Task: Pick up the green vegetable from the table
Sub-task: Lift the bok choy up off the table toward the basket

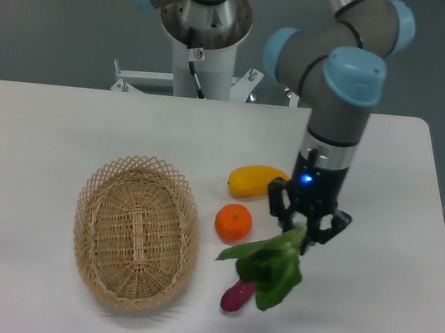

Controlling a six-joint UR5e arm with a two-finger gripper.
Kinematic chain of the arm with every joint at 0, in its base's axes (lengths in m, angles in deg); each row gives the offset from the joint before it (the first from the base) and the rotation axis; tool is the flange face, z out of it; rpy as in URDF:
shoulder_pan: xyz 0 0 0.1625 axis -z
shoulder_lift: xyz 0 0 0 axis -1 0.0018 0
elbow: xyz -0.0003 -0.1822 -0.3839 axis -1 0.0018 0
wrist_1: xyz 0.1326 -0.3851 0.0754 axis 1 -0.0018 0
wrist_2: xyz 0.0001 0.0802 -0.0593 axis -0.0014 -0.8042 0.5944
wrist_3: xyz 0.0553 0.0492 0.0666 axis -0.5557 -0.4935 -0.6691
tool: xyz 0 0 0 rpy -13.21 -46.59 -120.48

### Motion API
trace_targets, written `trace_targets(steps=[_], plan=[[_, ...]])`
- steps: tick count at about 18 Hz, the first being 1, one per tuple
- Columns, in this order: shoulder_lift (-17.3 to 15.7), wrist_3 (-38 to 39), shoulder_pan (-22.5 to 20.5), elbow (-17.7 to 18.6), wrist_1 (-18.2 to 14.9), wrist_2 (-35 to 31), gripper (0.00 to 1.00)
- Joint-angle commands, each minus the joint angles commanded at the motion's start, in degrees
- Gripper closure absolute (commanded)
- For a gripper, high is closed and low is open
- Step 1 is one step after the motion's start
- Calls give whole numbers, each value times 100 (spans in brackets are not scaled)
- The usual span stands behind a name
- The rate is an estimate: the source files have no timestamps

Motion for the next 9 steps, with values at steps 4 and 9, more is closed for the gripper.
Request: trace_targets(steps=[4,9], plan=[[-26,9,123,-61,0,140,67],[-18,-43,115,-70,-9,193,67]])
